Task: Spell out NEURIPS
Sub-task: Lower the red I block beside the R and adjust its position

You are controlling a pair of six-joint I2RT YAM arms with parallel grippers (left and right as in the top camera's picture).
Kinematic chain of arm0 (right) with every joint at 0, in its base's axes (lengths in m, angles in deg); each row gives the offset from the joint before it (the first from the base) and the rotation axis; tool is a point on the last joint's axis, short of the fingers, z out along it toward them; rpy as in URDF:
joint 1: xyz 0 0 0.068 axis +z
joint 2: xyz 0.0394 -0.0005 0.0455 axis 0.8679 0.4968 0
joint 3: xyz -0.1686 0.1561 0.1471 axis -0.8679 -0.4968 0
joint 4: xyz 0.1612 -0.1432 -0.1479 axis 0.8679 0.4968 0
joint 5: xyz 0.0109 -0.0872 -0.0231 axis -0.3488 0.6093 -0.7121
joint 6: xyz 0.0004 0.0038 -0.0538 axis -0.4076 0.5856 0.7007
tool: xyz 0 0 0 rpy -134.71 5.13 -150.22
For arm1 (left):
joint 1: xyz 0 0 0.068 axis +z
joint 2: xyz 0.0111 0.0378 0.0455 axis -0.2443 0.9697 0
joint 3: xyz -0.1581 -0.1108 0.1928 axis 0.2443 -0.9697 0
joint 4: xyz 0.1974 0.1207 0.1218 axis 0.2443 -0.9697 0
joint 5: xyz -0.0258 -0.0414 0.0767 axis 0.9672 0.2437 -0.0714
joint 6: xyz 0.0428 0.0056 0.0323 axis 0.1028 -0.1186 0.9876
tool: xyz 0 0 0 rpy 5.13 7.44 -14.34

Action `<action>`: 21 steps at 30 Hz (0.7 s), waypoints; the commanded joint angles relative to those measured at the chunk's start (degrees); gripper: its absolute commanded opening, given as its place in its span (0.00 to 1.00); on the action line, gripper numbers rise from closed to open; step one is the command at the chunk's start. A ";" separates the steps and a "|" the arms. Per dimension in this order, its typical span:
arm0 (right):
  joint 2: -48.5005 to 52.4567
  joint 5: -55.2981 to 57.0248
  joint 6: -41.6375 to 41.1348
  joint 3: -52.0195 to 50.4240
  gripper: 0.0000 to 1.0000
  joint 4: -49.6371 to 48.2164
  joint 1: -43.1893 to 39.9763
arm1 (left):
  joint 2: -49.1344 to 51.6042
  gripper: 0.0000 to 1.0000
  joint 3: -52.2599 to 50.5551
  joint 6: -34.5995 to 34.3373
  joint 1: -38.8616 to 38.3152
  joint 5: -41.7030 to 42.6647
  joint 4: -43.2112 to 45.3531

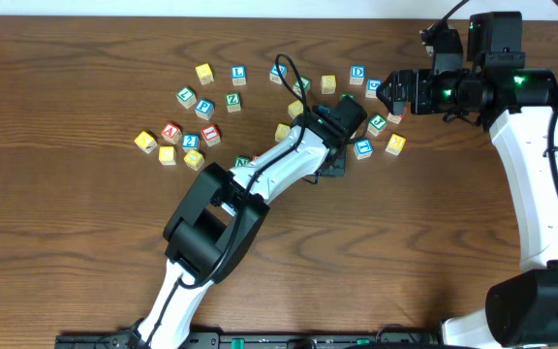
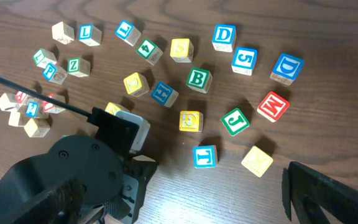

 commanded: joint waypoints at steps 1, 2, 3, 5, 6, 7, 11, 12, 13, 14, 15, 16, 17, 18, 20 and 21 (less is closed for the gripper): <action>0.02 0.09 0.66 0.92 0.99 0.11 -0.39 | 0.87 0.27 -0.50 -1.33 0.37 -1.29 0.44; 0.02 0.09 0.66 0.92 0.99 0.11 -0.39 | 0.87 0.27 -0.50 -1.75 0.37 -1.70 0.46; 0.02 0.09 0.66 0.92 0.99 0.11 -0.39 | 0.87 0.27 -0.50 -2.54 0.37 -2.34 0.42; 0.02 0.09 0.66 0.92 0.99 0.11 -0.39 | 0.87 0.27 -0.50 -3.08 0.37 -2.69 0.44; 0.02 0.09 0.66 0.92 0.99 0.11 -0.39 | 0.87 0.27 -0.50 -3.32 0.37 -2.71 0.42; 0.02 0.09 0.66 0.92 0.99 0.11 -0.39 | 0.87 0.27 -0.50 -3.69 0.37 -2.97 0.39; 0.02 0.09 0.66 0.92 0.99 0.11 -0.39 | 0.87 0.27 -0.50 -4.09 0.37 -4.09 0.39; 0.02 0.09 0.66 0.92 0.99 0.11 -0.39 | 0.87 0.27 -0.50 -4.09 0.37 -4.15 0.37; 0.02 0.09 0.66 0.92 0.99 0.11 -0.39 | 0.87 0.27 -0.50 -4.09 0.37 -4.15 0.37; 0.02 0.09 0.66 0.92 0.99 0.11 -0.39 | 0.87 0.27 -0.50 -4.09 0.37 -4.15 0.37; 0.02 0.09 0.66 0.92 0.99 0.11 -0.39 | 0.87 0.27 -0.50 -4.09 0.37 -4.15 0.35; 0.02 0.09 0.66 0.92 0.99 0.11 -0.39 | 0.87 0.27 -0.50 -4.09 0.37 -4.17 0.35; 0.02 0.09 0.66 0.92 0.99 0.11 -0.39 | 0.87 0.27 -0.50 -4.09 0.37 -4.20 0.37; 0.02 0.09 0.66 0.92 0.99 0.11 -0.39 | 0.87 0.27 -0.50 -4.09 0.37 -4.28 0.39; 0.02 0.09 0.66 0.92 0.99 0.11 -0.39 | 0.87 0.27 -0.50 -4.11 0.37 -5.05 0.39; 0.02 0.09 0.66 0.92 0.99 0.11 -0.39 | 0.87 0.27 -0.50 -4.09 0.37 -5.35 0.39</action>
